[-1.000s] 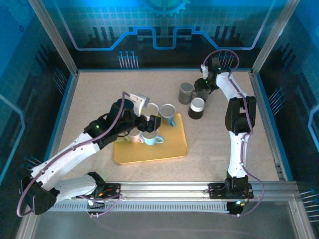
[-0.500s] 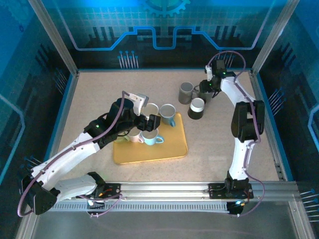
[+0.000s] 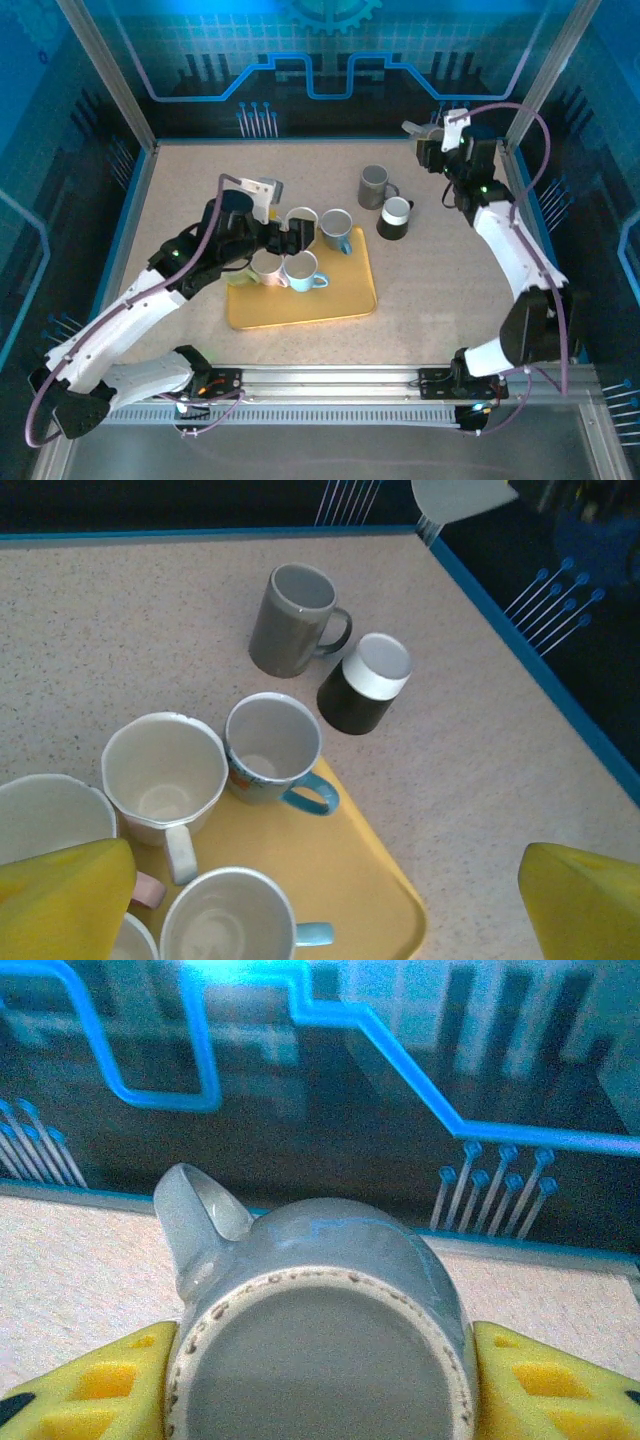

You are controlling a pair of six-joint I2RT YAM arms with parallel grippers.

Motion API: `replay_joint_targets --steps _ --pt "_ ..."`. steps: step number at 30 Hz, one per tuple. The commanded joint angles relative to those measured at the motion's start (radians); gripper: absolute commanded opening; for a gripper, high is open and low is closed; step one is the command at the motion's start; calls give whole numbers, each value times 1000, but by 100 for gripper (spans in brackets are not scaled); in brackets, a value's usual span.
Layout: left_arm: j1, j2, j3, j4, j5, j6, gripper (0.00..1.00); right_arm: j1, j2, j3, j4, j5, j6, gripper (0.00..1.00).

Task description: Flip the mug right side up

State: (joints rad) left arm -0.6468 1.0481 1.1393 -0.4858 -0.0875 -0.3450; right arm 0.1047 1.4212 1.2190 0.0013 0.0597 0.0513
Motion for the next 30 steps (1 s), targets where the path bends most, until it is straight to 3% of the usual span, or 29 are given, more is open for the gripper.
replay_joint_targets --steps 1,7,13,16,21,30 --pt "7 -17 83 -116 36 -181 99 87 -107 -83 335 -133 -16 24" --pt "15 -118 65 -200 100 -443 99 301 -257 -284 520 -254 -155 26" --pt "49 -247 -30 -134 307 -762 99 457 -341 -458 725 -371 -247 25" --pt "51 -318 -125 -8 368 -900 98 500 -364 -516 795 -414 -276 20" --pt "51 -419 -286 209 398 -1112 89 531 -396 -588 892 -465 -285 19" --pt "50 -440 -363 324 395 -1220 76 615 -454 -628 791 -492 -448 19"
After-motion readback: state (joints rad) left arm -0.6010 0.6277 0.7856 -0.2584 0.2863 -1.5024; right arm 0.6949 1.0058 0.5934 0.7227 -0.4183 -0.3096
